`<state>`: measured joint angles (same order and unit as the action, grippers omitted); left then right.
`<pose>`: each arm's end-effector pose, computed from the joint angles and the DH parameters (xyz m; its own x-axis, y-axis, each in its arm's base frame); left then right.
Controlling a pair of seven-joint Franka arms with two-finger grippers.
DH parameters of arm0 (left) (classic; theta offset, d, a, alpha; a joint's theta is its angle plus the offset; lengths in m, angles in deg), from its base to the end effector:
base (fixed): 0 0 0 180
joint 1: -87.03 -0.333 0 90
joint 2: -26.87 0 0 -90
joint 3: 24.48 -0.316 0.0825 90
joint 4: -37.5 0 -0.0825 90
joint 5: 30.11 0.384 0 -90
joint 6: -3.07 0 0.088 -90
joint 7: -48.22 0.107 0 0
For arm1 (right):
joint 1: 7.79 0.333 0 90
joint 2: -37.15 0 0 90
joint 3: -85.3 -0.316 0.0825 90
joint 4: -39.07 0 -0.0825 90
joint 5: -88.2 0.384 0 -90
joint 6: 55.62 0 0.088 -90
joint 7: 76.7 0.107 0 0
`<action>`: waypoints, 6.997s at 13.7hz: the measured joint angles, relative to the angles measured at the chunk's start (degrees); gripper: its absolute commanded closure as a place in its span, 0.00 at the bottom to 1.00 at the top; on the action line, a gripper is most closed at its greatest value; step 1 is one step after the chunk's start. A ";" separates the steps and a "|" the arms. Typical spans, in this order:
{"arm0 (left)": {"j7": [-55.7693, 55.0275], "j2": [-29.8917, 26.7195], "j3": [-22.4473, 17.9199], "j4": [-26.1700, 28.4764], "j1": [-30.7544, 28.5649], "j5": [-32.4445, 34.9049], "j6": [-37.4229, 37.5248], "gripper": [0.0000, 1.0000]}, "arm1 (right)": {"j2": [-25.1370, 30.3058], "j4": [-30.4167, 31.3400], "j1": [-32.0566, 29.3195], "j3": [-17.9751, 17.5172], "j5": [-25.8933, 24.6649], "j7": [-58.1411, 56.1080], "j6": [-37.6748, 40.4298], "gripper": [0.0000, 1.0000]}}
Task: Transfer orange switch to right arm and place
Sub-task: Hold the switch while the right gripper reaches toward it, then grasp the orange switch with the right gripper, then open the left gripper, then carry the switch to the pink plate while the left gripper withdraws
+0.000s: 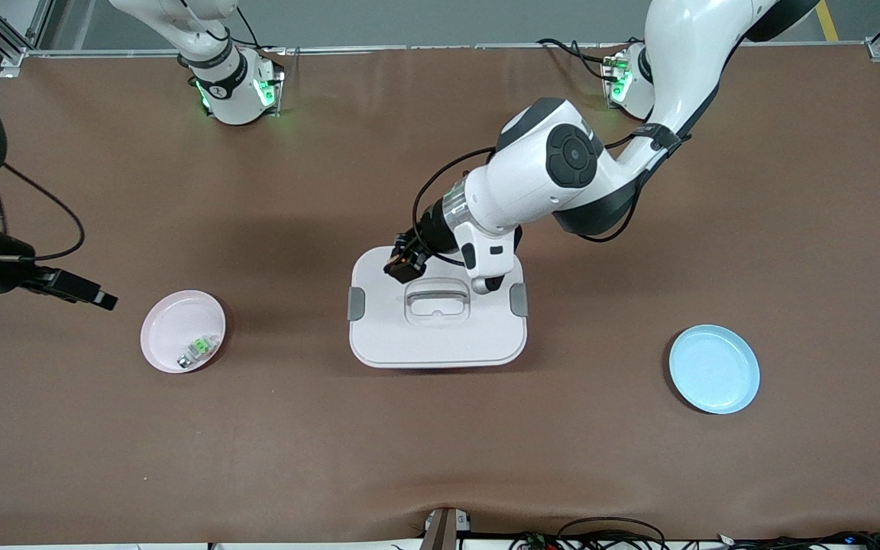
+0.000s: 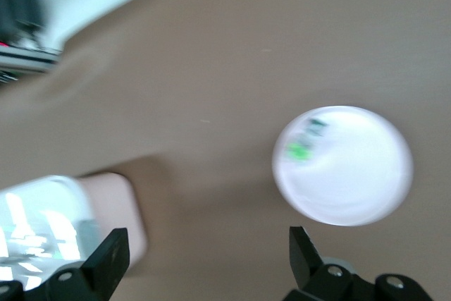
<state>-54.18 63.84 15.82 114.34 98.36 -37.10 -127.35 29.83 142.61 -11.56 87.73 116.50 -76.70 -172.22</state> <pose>0.5586 -0.4942 0.4625 0.4084 0.7254 -0.5540 0.9123 -0.3442 0.2219 0.6103 -0.0384 0.4848 0.9474 -0.3158 0.0513 -0.2628 -0.8596 -0.4383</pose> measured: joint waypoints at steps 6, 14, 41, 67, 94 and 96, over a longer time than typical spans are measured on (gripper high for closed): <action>-4.66 0.03 -0.01 -0.01 0.47 0.00 0.00 1.00 | 8.69 12.23 9.00 -0.58 15.99 1.07 -9.26 0.00; -4.69 0.25 -0.08 -0.01 0.47 0.00 -0.91 1.00 | 8.55 15.31 21.84 -0.77 25.95 1.56 -16.37 0.00; -4.71 1.07 -0.82 -0.17 0.86 0.00 -2.07 1.00 | -6.27 0.32 39.02 0.19 9.81 22.96 -22.57 0.00; -4.71 1.71 -0.79 -0.54 1.20 0.00 -2.11 0.00 | -7.72 -0.36 39.04 0.26 9.73 23.06 -22.60 1.00; 30.43 -11.46 -10.15 -1.96 -17.68 14.49 24.68 0.00 | -8.15 0.02 10.49 1.35 -22.59 -65.44 0.35 1.00; 35.59 -11.86 -10.22 -1.95 -20.53 16.31 26.66 0.00 | -8.16 3.14 8.31 1.36 -22.73 -69.93 -3.61 1.00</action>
<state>-18.59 51.98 5.61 112.39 77.83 -20.79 -100.69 21.68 145.75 -3.25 89.10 93.77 -146.63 -175.82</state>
